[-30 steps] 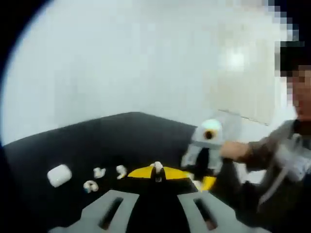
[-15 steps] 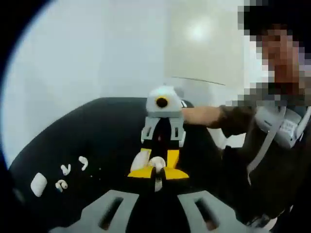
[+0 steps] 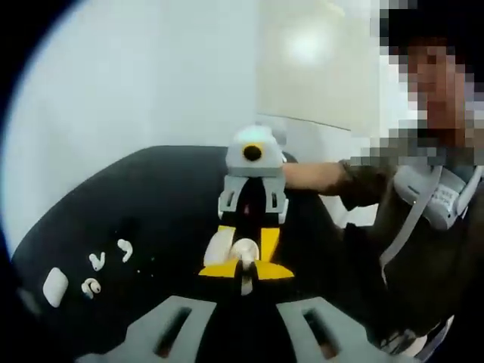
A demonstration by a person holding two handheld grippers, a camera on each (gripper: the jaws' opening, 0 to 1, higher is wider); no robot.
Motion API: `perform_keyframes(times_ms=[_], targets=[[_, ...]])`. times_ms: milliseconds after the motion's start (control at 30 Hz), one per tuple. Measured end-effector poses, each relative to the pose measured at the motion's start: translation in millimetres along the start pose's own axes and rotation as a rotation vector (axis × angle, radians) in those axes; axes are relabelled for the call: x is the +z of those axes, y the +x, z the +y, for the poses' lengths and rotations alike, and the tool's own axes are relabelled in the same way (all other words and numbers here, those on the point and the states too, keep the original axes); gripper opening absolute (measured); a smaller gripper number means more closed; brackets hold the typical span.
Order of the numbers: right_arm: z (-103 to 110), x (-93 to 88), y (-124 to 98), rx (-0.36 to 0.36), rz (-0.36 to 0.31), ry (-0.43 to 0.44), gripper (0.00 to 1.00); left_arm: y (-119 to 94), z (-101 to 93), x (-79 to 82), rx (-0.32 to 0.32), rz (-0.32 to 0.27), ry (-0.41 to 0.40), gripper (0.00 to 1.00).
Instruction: Pick up three earphones and place each one into its charging case using tactile feedback, ensure that each earphone is properly inserted and securely positioned inside the case.
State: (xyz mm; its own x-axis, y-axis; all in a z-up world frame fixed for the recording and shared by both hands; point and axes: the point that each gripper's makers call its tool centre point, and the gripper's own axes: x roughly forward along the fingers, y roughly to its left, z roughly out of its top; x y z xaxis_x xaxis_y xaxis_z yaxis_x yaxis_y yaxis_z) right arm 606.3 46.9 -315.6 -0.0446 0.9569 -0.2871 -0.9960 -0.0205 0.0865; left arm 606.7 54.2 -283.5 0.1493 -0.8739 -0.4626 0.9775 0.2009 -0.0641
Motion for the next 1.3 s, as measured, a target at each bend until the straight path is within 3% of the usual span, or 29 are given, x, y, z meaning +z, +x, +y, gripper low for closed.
perform_keyframes(times_ms=[133, 267, 400, 500, 733, 1300], targets=[[0, 0.2, 0, 0.001, 0.000, 0.000, 0.22, -1, 0.1, -2.0, -0.001, 0.009, 0.019, 0.07], [0, 0.6, 0, 0.003, 0.000, 0.000, 0.22, -10, 4.2, 10.6, 0.021, -0.066, -0.001, 0.11], [1, 0.6, -1, 0.005, 0.001, -0.001, 0.22, -17, 9.3, 11.0, 0.046, -0.093, -0.005, 0.11], [1, 0.5, -1, 0.005, 0.002, -0.001, 0.22, -18, 3.5, 8.9, 0.023, -0.108, -0.007, 0.11], [1, -0.5, -1, 0.007, 0.007, -0.008, 0.22, -10, -1.8, -2.1, 0.032, -0.124, 0.025, 0.08], [3, -1.4, -1, 0.009, 0.009, -0.029, 0.22, -5, -4.2, 1.4, 0.027, -0.156, 0.015, 0.04]])
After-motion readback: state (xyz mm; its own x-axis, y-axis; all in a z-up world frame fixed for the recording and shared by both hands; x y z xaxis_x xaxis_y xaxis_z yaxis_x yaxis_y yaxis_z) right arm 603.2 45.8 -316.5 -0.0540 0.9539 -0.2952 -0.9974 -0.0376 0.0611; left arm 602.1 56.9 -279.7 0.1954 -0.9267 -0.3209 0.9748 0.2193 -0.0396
